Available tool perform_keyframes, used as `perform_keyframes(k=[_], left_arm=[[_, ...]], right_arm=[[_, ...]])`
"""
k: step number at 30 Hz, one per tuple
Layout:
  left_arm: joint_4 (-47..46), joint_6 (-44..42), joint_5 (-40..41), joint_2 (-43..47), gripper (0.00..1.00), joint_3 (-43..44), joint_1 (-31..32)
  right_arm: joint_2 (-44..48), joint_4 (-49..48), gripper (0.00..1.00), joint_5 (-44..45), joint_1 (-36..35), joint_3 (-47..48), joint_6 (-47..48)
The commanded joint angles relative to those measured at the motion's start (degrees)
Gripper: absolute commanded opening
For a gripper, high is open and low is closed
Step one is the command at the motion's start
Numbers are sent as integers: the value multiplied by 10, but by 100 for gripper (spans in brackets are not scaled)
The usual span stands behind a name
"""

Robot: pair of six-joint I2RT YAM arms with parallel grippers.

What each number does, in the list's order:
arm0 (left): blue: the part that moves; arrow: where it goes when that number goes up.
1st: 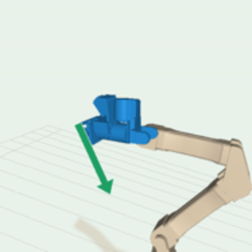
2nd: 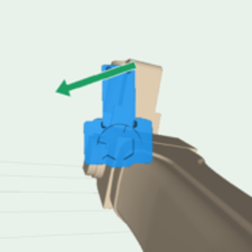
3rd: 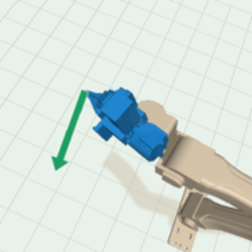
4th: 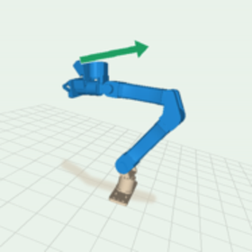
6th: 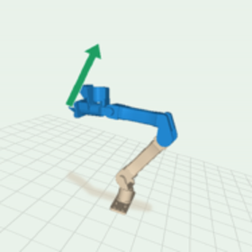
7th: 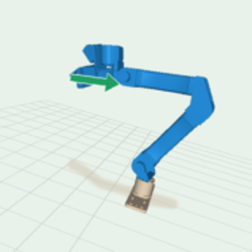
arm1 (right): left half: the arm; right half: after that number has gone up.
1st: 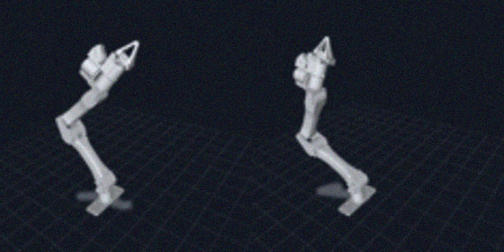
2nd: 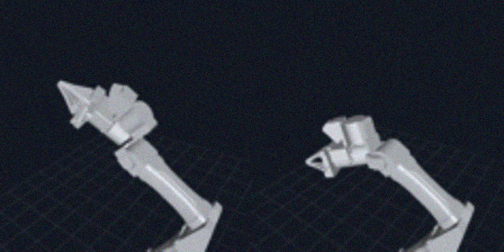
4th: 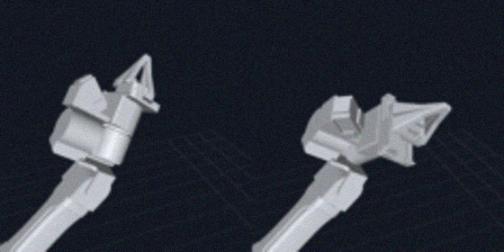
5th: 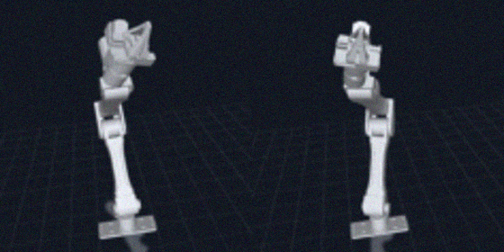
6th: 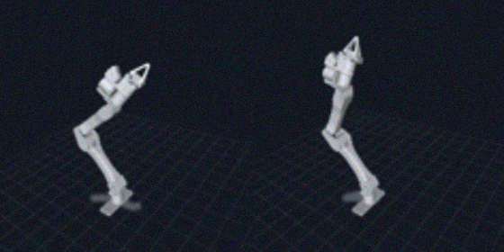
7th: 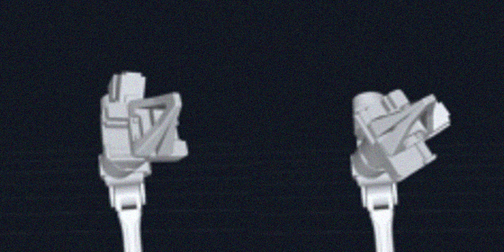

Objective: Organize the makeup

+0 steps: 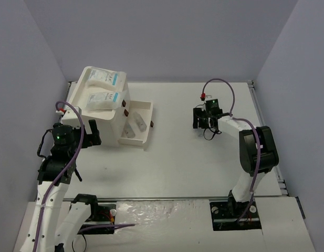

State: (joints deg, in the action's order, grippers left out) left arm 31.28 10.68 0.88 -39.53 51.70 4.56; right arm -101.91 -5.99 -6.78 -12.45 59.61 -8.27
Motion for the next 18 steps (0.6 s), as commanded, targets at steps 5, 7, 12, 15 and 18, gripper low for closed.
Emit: perform_keyframes(k=[5,7,12,15,18], left_arm=[[-19,0,-7,-2,97,11,4],[-18,0,-9,-5,97,10,4],[-17,0,-9,-8,97,12,4],[-17,0,-8,-7,97,12,4],[-17,0,-7,-8,97,11,4]], right_arm=[[-11,-36,29,-6,-13,6,20],[-4,-37,11,2,-25,9,28],[22,-37,0,3,-85,48,23],[25,-41,0,0,-144,103,8],[9,-65,0,-2,-182,157,-15]])
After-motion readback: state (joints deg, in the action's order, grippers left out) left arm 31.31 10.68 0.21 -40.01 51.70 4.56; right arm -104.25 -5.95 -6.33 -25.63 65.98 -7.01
